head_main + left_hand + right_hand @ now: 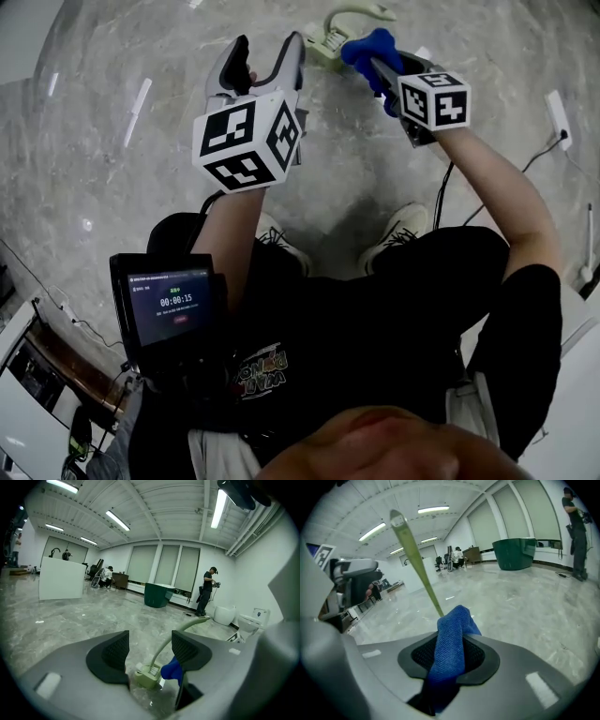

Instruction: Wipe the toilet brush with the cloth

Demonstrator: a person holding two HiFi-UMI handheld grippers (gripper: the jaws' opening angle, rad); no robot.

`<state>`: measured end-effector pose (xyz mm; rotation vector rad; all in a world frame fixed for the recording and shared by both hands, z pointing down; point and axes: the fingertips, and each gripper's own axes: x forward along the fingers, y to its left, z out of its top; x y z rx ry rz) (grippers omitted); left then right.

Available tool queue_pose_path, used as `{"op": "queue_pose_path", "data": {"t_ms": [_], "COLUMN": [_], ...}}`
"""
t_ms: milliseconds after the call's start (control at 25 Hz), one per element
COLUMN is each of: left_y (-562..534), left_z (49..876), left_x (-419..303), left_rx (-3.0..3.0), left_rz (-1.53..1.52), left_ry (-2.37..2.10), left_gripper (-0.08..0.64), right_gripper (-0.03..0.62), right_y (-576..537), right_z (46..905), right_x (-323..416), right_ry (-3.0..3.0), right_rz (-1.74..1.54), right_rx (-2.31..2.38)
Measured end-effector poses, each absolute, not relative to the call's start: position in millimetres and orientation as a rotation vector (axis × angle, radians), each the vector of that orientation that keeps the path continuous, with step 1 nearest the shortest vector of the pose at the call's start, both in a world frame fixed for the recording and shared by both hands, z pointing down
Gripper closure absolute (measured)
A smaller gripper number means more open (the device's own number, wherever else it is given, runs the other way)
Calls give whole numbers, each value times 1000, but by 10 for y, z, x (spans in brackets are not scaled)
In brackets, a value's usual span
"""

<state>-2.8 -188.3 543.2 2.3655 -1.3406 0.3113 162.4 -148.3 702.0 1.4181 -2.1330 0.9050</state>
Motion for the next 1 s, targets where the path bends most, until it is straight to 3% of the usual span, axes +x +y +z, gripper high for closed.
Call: {"op": "queue_pose_path", "data": {"t_ms": [320,480,760,1000], "left_y": [-1855,-1842,-1840,-1786], "left_z": [5439,5435,5388,5360], "left_x": [-56,-27,-16,56], "left_rx": [2306,2302,2309,2325], "left_rz": [264,263,261,266], "left_ry": [-1303,-1289,-1279,-1255], "left_gripper": [273,273,273,273], "right_gripper": [476,476,476,476], "right_y": [-1891,-1962,-2037,-1791], "right_z": [6413,6227,7393,8131], "right_x": [1463,1771,2502,2067], "right_ry": [-2318,-2326,-1840,-1767], "right_rz": [892,833,867,939], "right_rx": [1471,1591,1652,1461]}}
